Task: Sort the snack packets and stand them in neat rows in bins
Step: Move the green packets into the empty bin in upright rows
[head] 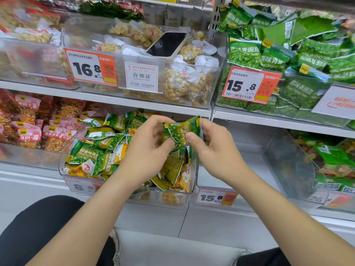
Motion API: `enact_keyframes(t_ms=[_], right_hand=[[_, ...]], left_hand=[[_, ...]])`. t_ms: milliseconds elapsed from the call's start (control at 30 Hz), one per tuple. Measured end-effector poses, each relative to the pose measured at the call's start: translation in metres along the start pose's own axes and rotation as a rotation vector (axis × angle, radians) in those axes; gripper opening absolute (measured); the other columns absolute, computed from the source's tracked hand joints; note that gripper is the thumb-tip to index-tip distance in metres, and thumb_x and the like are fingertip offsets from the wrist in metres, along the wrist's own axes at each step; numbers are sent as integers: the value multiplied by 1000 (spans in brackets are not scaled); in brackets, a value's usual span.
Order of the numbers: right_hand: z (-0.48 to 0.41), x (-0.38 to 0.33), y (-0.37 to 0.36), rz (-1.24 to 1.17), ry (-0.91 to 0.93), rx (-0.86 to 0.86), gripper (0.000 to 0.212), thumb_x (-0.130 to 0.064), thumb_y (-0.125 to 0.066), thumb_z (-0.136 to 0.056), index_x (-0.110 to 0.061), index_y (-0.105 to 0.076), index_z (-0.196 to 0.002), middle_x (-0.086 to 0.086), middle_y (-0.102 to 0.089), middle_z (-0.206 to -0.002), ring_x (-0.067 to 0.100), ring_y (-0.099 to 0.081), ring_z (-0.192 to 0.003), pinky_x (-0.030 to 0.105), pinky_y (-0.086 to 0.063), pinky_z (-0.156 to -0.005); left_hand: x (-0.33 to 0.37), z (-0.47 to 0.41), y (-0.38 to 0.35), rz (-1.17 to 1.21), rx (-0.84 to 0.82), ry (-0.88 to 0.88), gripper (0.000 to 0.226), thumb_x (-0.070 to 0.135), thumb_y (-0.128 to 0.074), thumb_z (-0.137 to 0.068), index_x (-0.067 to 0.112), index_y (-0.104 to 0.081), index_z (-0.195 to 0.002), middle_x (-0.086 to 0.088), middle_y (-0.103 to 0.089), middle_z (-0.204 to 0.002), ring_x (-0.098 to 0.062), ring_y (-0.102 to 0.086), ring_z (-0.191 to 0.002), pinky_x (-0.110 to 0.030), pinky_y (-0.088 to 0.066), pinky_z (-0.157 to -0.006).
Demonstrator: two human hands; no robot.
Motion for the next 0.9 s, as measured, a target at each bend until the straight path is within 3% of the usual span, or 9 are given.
enact_keyframes(t_ms=[133, 233, 300, 467, 533, 600, 733, 833, 900], right_hand=[[9, 12, 12, -131, -58, 53, 12, -23, -62, -98, -24, -70, -108, -4, -76, -96, 23, -72, -93, 54, -58, -86], [14, 17, 28, -183, -102, 156, 9, -13, -57, -93, -11, -65, -94, 12, -65, -84, 27, -59, -77, 48, -51, -74], [18, 18, 37, -202, -124, 195, 13, -16, -55, -86, -6, -63, -89, 21, -59, -84, 27, -49, -71, 45, -44, -68], [26, 12, 32, -175, -82, 17, 14, -17, -62, -83, -25, -65, -96, 2, -72, -86, 33, -67, -80, 57, -58, -73], [26, 13, 29, -106, -31, -43, 19, -18, -68, -88, -30, -67, -102, -2, -73, -93, 26, -70, -84, 53, -59, -74], [24, 17, 30, -50, -12, -30, 24, -23, -77, -89, -36, -71, -108, -7, -70, -104, 20, -72, -90, 44, -60, -74], [24, 21, 39, -111, -21, 41, 44, -13, -86, -87, -34, -67, -120, 0, -58, -120, 15, -71, -82, 32, -55, -67], [26, 23, 39, -106, -34, -15, 61, -14, -85, -88, -36, -56, -137, -2, -60, -119, 25, -71, -82, 45, -60, -74], [27, 24, 42, -41, -11, -56, 55, -20, -83, -90, -33, -58, -137, -6, -66, -114, 18, -71, -90, 41, -59, -76]], left_hand=[[-5, 8, -6, 150, 35, 128, 30, 6, -67, -101, 31, -62, -117, 13, -77, -107, -4, -74, -97, -22, -62, -79], [-13, 7, -7, 167, 82, 258, 57, 12, -71, -100, 14, -48, -152, -8, -64, -143, -14, -74, -106, -22, -62, -75], [-15, 6, -7, 140, 85, 269, 66, 15, -73, -98, 10, -43, -156, -10, -62, -145, -13, -75, -103, -23, -63, -77], [-4, 8, -19, 172, 41, 206, 35, 14, -74, -97, 15, -63, -131, 1, -79, -106, -10, -78, -92, -32, -65, -78], [2, 8, -25, 198, -21, 156, 18, 14, -63, -104, 19, -68, -121, 3, -81, -103, -12, -77, -97, -38, -65, -84], [9, 8, -30, 232, -104, 113, 22, 20, -52, -109, 25, -72, -118, 5, -80, -108, -12, -74, -106, -40, -62, -92], [13, 12, -36, 141, -212, -28, 29, 18, -77, -94, 37, -68, -114, 24, -76, -108, 5, -69, -107, -18, -56, -88], [5, 12, -43, 54, -233, -49, 48, 10, -79, -93, 26, -62, -135, 12, -75, -122, -7, -69, -118, -37, -59, -99], [4, 12, -45, 73, -243, -32, 51, 6, -76, -94, 16, -56, -140, 8, -75, -124, -11, -71, -116, -43, -59, -101]])
Point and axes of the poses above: each hand's wrist, its own z-axis away from the middle knuckle, its own y-axis out of the back of the hand, x = y × z, the point moved 4 cm from there along -z, towards the middle knuckle
